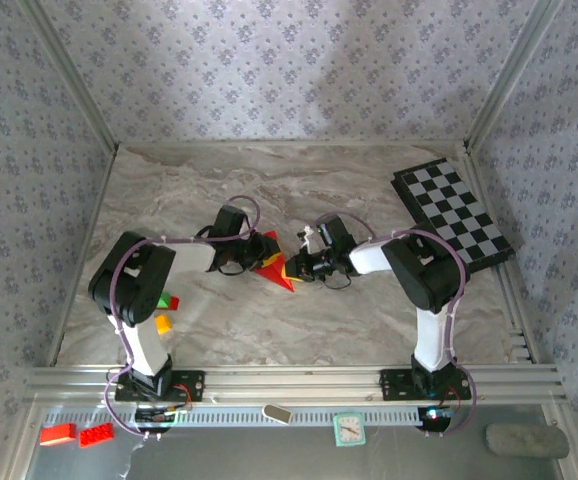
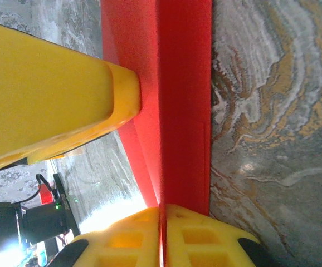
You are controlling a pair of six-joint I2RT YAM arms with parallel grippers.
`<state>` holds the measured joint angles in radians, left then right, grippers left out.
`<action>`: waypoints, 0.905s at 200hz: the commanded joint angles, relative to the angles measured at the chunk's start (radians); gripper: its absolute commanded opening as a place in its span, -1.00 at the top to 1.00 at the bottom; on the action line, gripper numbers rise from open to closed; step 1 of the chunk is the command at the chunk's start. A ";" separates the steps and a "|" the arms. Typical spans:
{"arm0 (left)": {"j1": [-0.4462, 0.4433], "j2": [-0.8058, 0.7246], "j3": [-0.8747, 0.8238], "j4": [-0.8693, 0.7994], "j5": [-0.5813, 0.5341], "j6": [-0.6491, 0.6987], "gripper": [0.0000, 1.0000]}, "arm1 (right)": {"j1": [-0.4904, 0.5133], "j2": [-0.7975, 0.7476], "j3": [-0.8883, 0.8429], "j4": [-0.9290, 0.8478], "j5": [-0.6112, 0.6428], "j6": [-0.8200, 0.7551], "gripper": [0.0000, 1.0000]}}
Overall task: Fold a paper plane with a square sheet of paper (pick it up from the middle)
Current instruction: Fourth fold the wing at the center of the table.
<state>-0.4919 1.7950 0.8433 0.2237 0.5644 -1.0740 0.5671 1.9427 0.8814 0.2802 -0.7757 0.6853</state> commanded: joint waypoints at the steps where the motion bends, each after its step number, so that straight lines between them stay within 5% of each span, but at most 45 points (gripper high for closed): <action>1: -0.005 0.017 0.029 -0.003 0.010 0.013 0.48 | -0.024 0.022 -0.024 -0.145 0.090 -0.010 0.73; 94: -0.005 0.024 0.034 -0.007 0.003 0.013 0.48 | -0.006 -0.077 0.021 -0.256 0.026 -0.049 0.60; 181: -0.005 0.033 0.038 -0.011 0.005 0.008 0.48 | 0.005 -0.055 0.032 -0.312 0.072 -0.092 0.69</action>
<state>-0.4919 1.8042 0.8562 0.2203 0.5644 -1.0740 0.5652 1.8847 0.9066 0.0509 -0.7372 0.6201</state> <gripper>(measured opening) 0.262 0.148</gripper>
